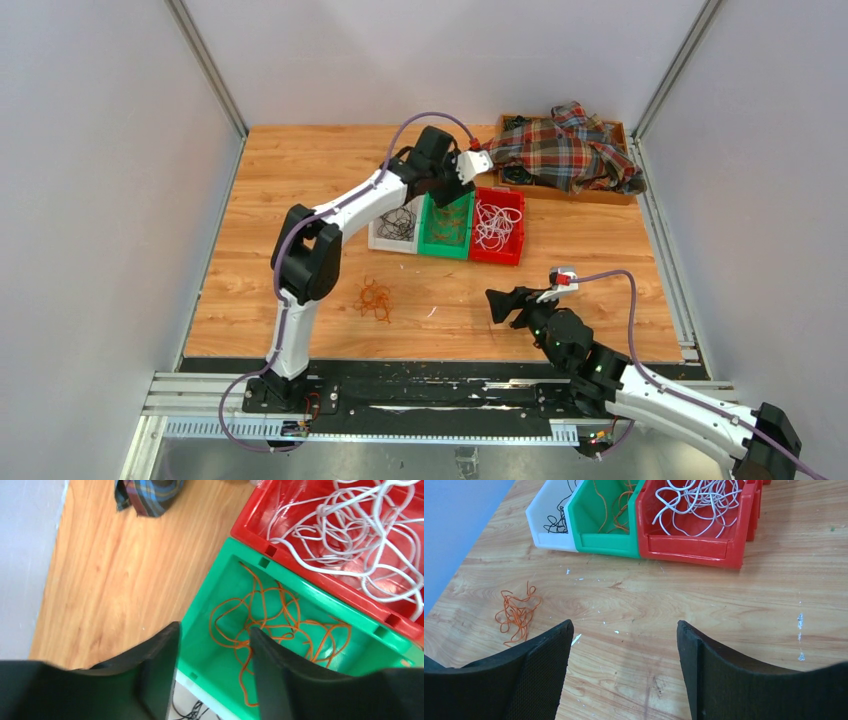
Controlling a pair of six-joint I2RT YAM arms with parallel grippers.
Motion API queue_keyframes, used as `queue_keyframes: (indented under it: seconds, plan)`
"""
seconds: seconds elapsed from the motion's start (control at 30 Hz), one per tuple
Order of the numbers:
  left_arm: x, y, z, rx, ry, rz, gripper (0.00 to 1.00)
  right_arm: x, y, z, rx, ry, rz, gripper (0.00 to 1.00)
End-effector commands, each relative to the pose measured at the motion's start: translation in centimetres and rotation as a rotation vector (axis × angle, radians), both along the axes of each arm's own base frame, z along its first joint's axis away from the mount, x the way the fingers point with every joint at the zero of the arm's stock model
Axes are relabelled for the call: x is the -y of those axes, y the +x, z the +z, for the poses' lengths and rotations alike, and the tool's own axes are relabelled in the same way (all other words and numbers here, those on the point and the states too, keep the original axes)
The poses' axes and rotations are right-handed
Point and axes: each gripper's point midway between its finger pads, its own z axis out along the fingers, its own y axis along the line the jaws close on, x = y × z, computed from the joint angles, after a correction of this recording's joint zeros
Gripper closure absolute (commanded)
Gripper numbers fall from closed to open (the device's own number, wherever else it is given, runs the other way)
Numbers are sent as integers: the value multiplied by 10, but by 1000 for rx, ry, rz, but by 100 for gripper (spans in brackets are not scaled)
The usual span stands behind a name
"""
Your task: Untangle the cables
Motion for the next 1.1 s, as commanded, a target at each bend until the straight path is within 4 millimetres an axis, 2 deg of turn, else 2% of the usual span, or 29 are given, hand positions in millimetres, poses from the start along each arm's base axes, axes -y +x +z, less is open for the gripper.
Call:
queue_keyframes:
  seconds: [0.0, 0.13, 0.2, 0.27, 0.33, 0.4, 0.47, 0.67, 0.77, 0.93, 1.07]
  plan:
    - [14, -37, 8, -204, -68, -93, 36, 3, 5, 5, 14, 9, -26, 25]
    - [12, -52, 13, -298, -68, -109, 13, 0, 5, 6, 0, -14, -13, 26]
    - [12, -51, 26, -318, -96, -98, 11, -1, 5, 7, -6, -26, -7, 26]
    - [8, -49, 49, -327, -133, -83, 10, -4, 5, 8, -5, -37, 7, 26]
    - [-5, -49, 77, -320, -155, -64, 7, -10, 6, 15, 6, -63, 37, 25]
    - [-26, -55, 108, -276, -162, -61, 1, -17, 7, 21, 10, -105, 67, 23]
    - [-51, -65, 120, -256, -157, -52, 2, -22, 9, 25, 5, -153, 85, 22]
    - [-127, -102, 102, -277, -43, 13, 2, -49, 15, 41, 14, -202, 175, 20]
    - [-158, -129, 85, -334, -22, 16, 2, -75, 16, 45, 6, -242, 273, 19]
    - [-193, -177, 37, -451, 6, 39, 2, -125, 14, 32, -65, -315, 460, 23]
    - [-207, -199, -1, -476, 21, 52, 6, -140, 17, 27, -104, -279, 451, 25]
